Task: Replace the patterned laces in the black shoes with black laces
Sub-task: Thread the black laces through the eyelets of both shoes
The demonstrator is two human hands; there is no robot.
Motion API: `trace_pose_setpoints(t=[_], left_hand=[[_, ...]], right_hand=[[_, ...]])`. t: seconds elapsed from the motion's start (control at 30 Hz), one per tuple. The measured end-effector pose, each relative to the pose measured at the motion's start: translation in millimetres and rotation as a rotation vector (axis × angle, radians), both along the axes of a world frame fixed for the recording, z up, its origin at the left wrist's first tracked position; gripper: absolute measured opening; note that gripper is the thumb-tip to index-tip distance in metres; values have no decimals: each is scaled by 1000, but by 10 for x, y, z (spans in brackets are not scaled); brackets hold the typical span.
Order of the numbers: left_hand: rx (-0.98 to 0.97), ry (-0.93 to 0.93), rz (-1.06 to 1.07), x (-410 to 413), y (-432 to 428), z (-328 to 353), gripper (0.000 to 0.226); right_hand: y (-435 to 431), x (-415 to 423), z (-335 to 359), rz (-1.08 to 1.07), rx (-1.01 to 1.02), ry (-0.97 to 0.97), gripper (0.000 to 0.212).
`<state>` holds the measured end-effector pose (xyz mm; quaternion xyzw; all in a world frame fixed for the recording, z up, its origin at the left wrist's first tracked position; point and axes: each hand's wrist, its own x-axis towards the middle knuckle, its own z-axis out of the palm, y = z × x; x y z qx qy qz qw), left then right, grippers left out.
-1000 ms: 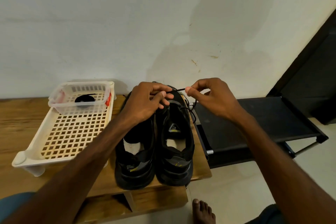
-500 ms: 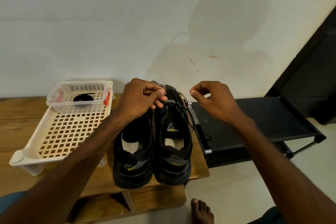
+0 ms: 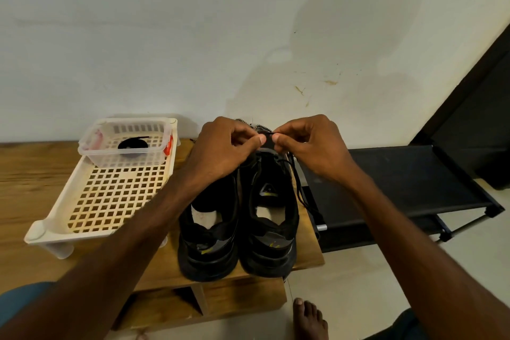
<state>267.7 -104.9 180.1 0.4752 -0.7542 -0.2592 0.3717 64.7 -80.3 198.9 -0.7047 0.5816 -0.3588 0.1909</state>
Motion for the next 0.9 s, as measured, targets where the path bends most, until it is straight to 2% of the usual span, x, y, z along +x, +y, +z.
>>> trace_pose_setpoints(t=[0.1, 0.17, 0.2, 0.27, 0.37, 0.5, 0.57, 0.63, 0.73, 0.8, 0.9], left_hand=[[86, -276, 3, 53, -17, -13, 29], [135, -454, -11, 76, -25, -16, 21], [148, -499, -17, 78, -25, -6, 15], [153, -498, -20, 81, -31, 28, 21], [186, -296, -49, 75, -3, 196, 32], [318, 268, -120, 52, 118, 497, 26], [348, 453, -148, 18, 154, 561, 21], [388, 574, -175, -42, 191, 584, 22], [435, 759, -138, -124, 221, 560, 30], [410, 803, -60, -143, 211, 535, 35], [426, 854, 17, -127, 181, 513, 45]], right_hand=[[-29, -58, -61, -173, -15, 111, 13], [-42, -101, -85, -241, 9, 123, 15], [-40, -113, -81, -262, 20, 109, 17], [-38, -120, -69, -283, 29, 78, 20], [-42, -103, -59, -298, 40, 61, 19], [-23, -53, -44, -352, 31, 33, 43], [28, -8, 38, -289, -33, -26, 36], [94, 71, 136, -75, 29, -252, 18], [228, 220, 258, 209, 354, -599, 26], [271, 264, 278, 317, 490, -664, 35], [283, 239, 281, 363, 541, -748, 42]])
